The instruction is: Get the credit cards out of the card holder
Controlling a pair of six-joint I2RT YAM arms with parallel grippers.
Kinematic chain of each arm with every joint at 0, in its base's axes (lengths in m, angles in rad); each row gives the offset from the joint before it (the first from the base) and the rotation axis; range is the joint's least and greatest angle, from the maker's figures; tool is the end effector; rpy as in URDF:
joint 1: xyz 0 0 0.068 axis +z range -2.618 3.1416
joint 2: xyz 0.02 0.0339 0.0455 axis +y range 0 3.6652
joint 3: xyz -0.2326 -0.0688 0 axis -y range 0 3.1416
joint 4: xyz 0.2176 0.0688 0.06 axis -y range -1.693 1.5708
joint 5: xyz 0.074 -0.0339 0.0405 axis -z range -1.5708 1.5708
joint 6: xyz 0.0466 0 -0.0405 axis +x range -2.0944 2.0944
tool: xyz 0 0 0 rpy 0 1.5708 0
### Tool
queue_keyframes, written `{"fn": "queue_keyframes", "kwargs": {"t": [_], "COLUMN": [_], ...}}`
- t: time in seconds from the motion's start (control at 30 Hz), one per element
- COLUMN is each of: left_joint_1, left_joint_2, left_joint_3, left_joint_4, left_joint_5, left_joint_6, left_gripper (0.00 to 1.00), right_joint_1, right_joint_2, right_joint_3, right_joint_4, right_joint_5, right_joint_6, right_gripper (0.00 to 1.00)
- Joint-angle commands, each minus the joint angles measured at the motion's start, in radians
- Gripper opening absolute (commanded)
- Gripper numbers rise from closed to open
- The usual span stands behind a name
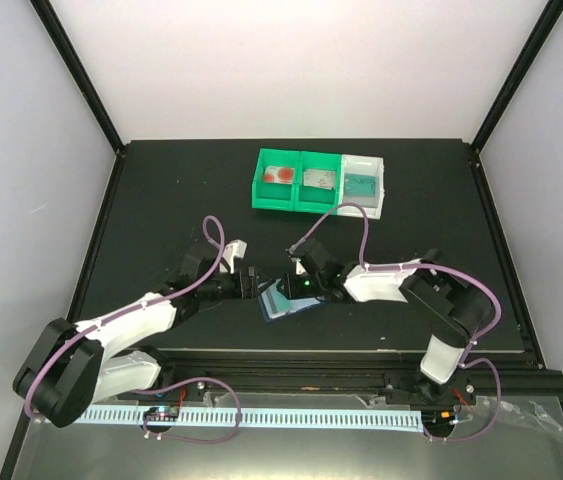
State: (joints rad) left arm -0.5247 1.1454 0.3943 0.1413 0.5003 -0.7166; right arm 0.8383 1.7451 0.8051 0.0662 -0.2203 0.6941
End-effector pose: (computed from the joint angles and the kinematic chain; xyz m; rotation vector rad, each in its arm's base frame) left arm 0.1776 -0.1286 0.1549 0.0866 2.3747 -1.2036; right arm 0.2023 0.2401 0.1106 -0.2971 2.6355 0.8788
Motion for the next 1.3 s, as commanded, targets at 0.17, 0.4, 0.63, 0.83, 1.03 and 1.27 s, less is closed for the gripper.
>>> {"fn": "queue_keyframes", "kwargs": {"t": [0.17, 0.4, 0.63, 0.83, 1.03, 1.27], "left_joint_1": [-0.001, -0.001, -0.001, 0.013, 0.063, 0.072], "left_joint_2": [-0.053, -0.076, 0.058, 0.129, 0.119, 0.004], "left_joint_3": [-0.070, -0.174, -0.153, -0.120, -0.066, -0.070], "left_joint_4": [0.015, 0.127, 0.228, 0.251, 0.152, 0.033], "left_joint_5": [0.010, 0.009, 0.026, -0.010, -0.029, -0.040], "left_joint_6": [-0.047, -0.148, -0.151, -0.117, -0.052, -0.027], "left_gripper": [0.77, 0.77, 0.75, 0.73, 0.73, 0.74], "right_joint_1": [0.067, 0.069, 0.094, 0.141, 0.169, 0.171], "right_joint_2": [-0.067, -0.096, -0.073, -0.058, -0.039, -0.034], "right_joint_3": [-0.016, -0.062, -0.103, -0.116, -0.110, -0.136], "right_joint_4": [0.008, -0.091, -0.020, 0.073, 0.122, 0.135], "right_joint_5": [-0.024, -0.006, -0.036, -0.066, -0.035, 0.030], "right_joint_6": [0.035, -0.053, -0.020, 0.062, 0.123, 0.157], "right_gripper": [0.26, 0.26, 0.26, 0.24, 0.17, 0.09]}}
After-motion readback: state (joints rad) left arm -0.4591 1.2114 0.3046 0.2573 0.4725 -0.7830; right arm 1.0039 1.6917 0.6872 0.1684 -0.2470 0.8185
